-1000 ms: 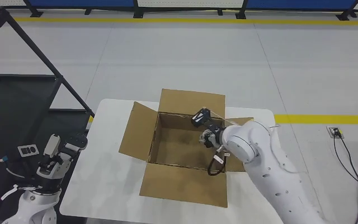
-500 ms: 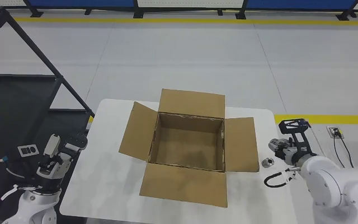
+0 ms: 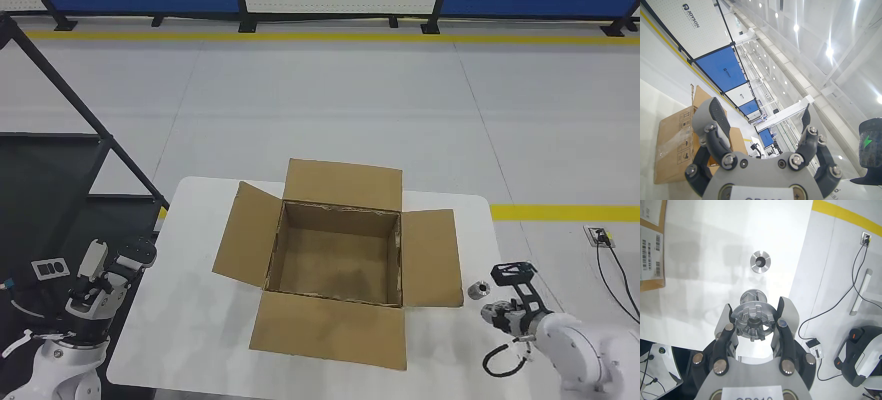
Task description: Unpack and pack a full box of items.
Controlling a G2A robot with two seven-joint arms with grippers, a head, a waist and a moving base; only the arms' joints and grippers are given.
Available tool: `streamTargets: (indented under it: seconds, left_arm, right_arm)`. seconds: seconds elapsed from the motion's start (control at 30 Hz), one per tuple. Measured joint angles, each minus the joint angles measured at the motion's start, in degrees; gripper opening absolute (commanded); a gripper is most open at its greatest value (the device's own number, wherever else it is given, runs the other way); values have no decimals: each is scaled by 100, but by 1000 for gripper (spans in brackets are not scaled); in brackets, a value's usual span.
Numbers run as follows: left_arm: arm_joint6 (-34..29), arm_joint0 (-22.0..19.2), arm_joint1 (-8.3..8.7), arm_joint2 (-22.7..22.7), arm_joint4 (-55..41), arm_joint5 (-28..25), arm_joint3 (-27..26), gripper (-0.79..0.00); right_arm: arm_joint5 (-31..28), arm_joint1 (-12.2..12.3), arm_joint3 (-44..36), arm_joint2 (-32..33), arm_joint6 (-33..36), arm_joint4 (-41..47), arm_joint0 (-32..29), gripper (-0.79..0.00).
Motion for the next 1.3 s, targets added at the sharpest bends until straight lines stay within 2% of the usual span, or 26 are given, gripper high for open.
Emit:
streamTargets:
  seconds: [0.4,0.8,0.93,0.97,1.3]
  left_arm:
    - [0,0,0,0,0,0,0,0]
    - [0,0,0,0,0,0,0,0]
    - [0,0,0,0,0,0,0,0]
    - [0,0,0,0,0,0,0,0]
    - [0,0,0,0,0,0,0,0]
  right_arm:
    - [245,14,1035,-764,98,-522,674,-785]
    - [308,36,1550,-999,120,-551,1040,-776]
    - [327,41,1683,-1061,103,-537,1127,-566]
    - [336,43,1717,-1078,101,-532,1151,-536]
    - [386,69,1699,-1139,114,-487,1180,-416]
